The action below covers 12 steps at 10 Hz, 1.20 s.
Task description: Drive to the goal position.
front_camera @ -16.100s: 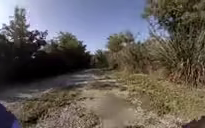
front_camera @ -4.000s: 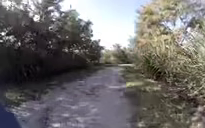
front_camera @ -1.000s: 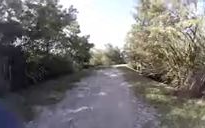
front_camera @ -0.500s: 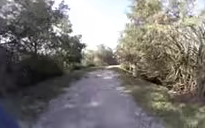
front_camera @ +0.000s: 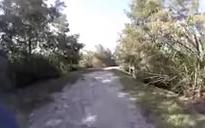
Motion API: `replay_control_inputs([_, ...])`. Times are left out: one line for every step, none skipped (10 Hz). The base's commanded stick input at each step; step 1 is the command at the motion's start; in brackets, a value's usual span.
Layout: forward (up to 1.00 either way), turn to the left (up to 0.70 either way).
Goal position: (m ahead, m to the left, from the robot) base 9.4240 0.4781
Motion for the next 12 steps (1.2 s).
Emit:
replay_control_inputs([0.70,0.00])
replay_control_inputs([0.70,0.00])
replay_control_inputs([0.70,0.00])
replay_control_inputs([0.70,0.00])
replay_control_inputs([0.70,0.00])
replay_control_inputs([0.70,0.00])
replay_control_inputs([0.70,0.00])
replay_control_inputs([0.70,0.00])
replay_control_inputs([0.70,0.00])
replay_control_inputs([0.70,0.00])
replay_control_inputs([0.70,0.00])
replay_control_inputs([0.70,0.00])
